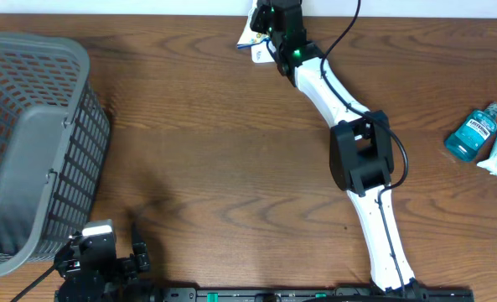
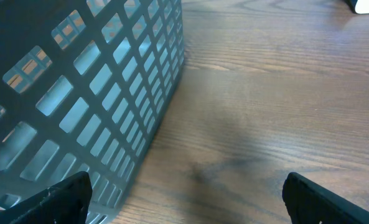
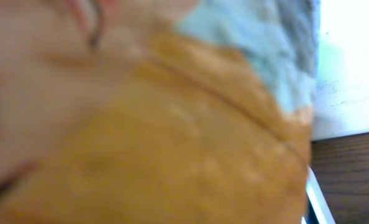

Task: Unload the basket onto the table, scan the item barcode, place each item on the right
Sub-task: 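Carry the snack bag to the table's right edge and release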

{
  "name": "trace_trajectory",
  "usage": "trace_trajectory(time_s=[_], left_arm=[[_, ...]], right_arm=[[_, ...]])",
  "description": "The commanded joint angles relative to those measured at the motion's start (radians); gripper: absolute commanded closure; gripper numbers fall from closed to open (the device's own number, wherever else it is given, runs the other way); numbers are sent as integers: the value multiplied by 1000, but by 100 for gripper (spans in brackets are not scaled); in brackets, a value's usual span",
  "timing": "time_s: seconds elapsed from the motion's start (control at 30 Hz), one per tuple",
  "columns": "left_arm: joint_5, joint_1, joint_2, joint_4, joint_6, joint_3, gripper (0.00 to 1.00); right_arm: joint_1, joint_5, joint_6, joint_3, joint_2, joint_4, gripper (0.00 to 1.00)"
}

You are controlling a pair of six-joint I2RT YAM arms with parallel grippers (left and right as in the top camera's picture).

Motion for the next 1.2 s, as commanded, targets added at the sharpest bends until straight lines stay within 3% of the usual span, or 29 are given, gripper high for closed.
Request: trace_trajectory(time_s=[0.0,0.13,0.33,0.5,0.67,0.97,1.1,1.17], left_arm=[[-13,3,-1,0,14,4,2],[-13,3,-1,0,14,4,2],[-13,3,-1,0,14,4,2],[-13,3,-1,0,14,4,2],[-13,3,-1,0,14,4,2],[-13,3,-1,0,14,4,2],[-13,3,-1,0,14,4,2],[-13,3,-1,0,14,4,2]], right_arm=[[6,-8,-47,14,50,-13,99],[6,-9,-121,47,39,-92,99],[-18,15,-194,146,-89,-526,99],[-89,164,-120,151,-248,-934,99],[-207,261,-28,151,-300,-1233,99],[-458,449,-7,-11,-243,-1163,99],[-570,435,144,-137,-240,-1110,99],[-609,405,153,-177,-240,-1080,99]])
